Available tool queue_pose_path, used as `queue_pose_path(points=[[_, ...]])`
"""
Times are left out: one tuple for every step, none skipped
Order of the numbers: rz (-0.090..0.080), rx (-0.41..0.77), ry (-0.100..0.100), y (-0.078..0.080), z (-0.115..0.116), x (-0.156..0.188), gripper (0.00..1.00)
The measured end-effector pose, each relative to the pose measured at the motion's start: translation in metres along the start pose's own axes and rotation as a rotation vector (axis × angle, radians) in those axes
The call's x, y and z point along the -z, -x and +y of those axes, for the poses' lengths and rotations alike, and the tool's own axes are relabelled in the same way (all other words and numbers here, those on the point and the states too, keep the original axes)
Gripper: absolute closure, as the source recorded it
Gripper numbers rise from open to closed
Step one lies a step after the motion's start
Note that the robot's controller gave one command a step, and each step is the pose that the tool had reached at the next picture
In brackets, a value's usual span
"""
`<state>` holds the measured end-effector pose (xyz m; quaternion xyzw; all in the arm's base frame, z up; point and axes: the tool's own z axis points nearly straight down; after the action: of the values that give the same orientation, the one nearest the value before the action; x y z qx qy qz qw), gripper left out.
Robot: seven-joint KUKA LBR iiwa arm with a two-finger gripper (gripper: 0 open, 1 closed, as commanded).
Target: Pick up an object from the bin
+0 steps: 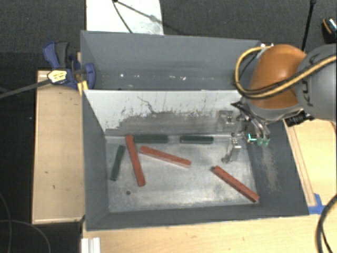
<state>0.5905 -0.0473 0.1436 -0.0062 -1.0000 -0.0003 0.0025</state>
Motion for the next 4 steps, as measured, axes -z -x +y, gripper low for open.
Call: queue_pose_path(points=[[-0.002,-0.377,-0.001,-0.085,-0.048,-0.075,0.00],[-0.003,-0.458,0.002,-0.105,-0.028,-0.043,0.00],[-0.008,-0.612,0.001,-0.101,-0.031,-0.044,0.00],[0.000,-0.853,0.002,-0.113,-0.034,-0.075,0.00]])
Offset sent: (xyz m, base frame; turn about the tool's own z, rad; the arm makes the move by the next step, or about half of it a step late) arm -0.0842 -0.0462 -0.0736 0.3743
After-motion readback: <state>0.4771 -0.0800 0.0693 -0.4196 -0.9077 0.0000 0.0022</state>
